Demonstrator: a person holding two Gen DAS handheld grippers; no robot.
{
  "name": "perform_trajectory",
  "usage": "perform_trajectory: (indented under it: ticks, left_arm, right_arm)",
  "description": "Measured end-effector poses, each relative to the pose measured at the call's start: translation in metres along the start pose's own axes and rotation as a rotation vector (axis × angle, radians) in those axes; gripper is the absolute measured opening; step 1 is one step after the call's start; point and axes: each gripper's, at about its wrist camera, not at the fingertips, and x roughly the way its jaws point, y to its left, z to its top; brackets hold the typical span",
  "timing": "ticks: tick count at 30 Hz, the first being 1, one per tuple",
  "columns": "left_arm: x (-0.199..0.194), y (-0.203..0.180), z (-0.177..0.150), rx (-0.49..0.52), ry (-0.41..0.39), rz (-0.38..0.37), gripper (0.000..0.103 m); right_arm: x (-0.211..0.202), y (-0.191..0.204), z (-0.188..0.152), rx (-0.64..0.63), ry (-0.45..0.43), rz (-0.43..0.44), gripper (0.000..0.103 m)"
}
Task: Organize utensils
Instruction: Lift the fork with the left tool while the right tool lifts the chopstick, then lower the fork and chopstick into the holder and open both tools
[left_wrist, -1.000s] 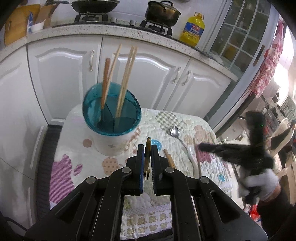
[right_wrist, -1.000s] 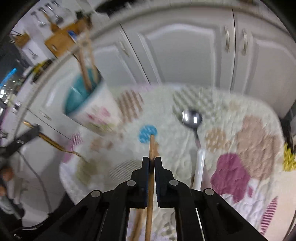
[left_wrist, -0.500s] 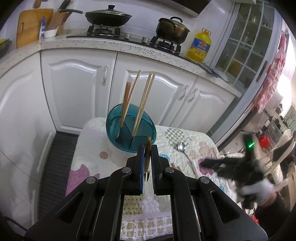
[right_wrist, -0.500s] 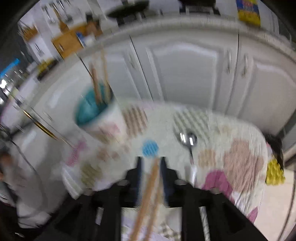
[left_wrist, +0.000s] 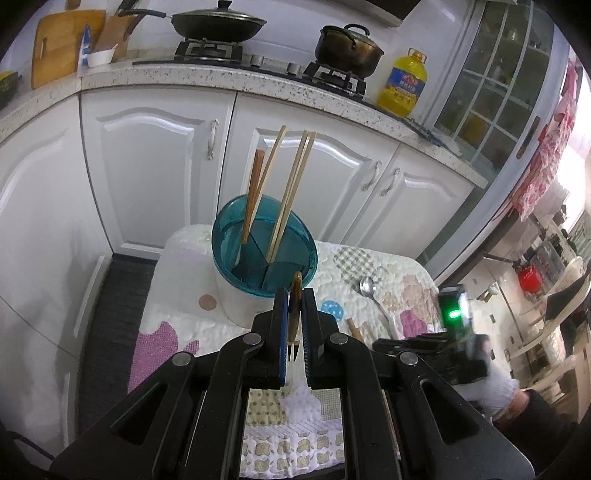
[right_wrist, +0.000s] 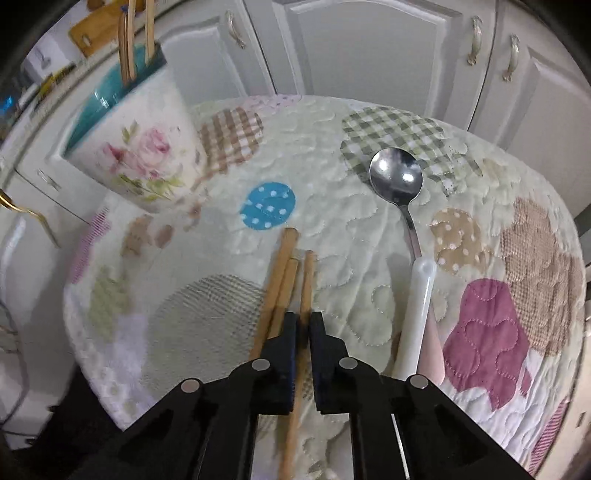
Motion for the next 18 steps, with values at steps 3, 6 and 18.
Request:
perform_trajectory:
  ticks: [3, 6, 18]
  left_arm:
    - [-0.007, 0.003, 0.006, -0.004, -0.016, 0.000, 0.006]
    - [-0.015, 0.006, 0.014, -0.014, -0.041, -0.005, 0.006]
    - [-0.032, 0.014, 0.066, -0.019, -0.147, 0.054, 0.006]
  right_arm:
    - [-0.033, -0.002, 0.001, 0.016, -0.068, 0.053, 0.005]
    - [-0.083, 0.002, 0.005, -0.001, -0.164, 0.103, 0.005]
    - [-0.202, 0.050, 0.059, -0.112, -0.423, 0.234, 0.005]
